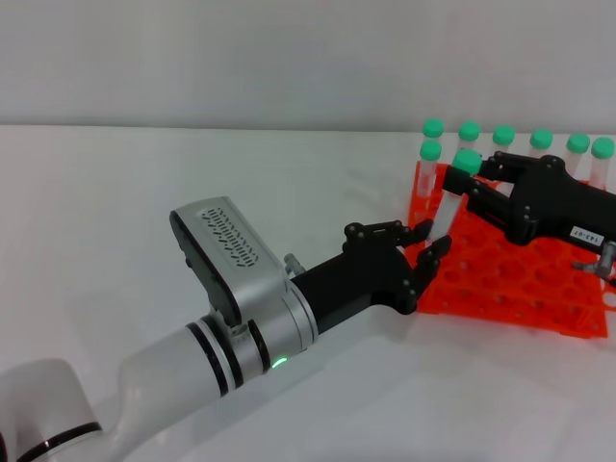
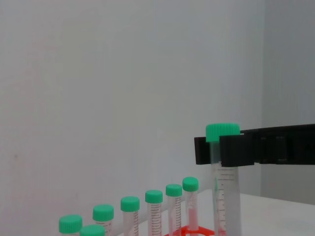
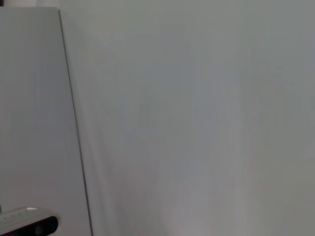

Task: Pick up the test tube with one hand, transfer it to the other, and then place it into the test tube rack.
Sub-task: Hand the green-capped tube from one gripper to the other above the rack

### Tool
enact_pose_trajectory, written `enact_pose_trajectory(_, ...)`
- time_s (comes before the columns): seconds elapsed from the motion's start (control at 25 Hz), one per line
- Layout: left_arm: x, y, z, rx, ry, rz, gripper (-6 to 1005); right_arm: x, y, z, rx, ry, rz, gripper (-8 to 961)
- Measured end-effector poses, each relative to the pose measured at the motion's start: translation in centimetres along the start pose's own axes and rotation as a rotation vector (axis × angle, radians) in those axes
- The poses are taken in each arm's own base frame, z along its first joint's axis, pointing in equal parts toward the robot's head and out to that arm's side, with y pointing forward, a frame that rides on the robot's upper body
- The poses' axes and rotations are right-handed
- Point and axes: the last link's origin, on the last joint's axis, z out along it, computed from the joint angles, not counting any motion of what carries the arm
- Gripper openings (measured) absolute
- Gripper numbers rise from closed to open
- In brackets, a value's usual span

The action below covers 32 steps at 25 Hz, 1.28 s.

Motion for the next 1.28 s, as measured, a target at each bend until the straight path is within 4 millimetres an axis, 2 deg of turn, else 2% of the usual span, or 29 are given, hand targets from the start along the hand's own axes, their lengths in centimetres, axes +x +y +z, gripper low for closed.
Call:
enact_pose_trajectory(0.28, -0.2, 0.0, -0.3, 0.006, -0.004, -0.008, 326, 0.2, 0.2, 0.1, -0.012, 0.009, -0.002, 256)
enact_pose_trajectory(0.88, -0.5, -0.1, -0.7, 0.023, -0.008, -0.012, 341, 0.3, 0.6, 0.5, -0.036, 0.017, -0.007, 253)
enact_pose_trajectory(1.24, -1.2, 0.1, -1.5, 0.043, -0.017, 0.075, 350, -0.5, 0.5, 0.6, -0.032, -0.013, -0.026, 251)
enact_pose_trajectory(1.28, -1.3, 0.1, -1.6, 0.047, -0.018, 0.072, 397, -0.6, 0.4, 0.6, -0.028, -0.021, -0.029, 251)
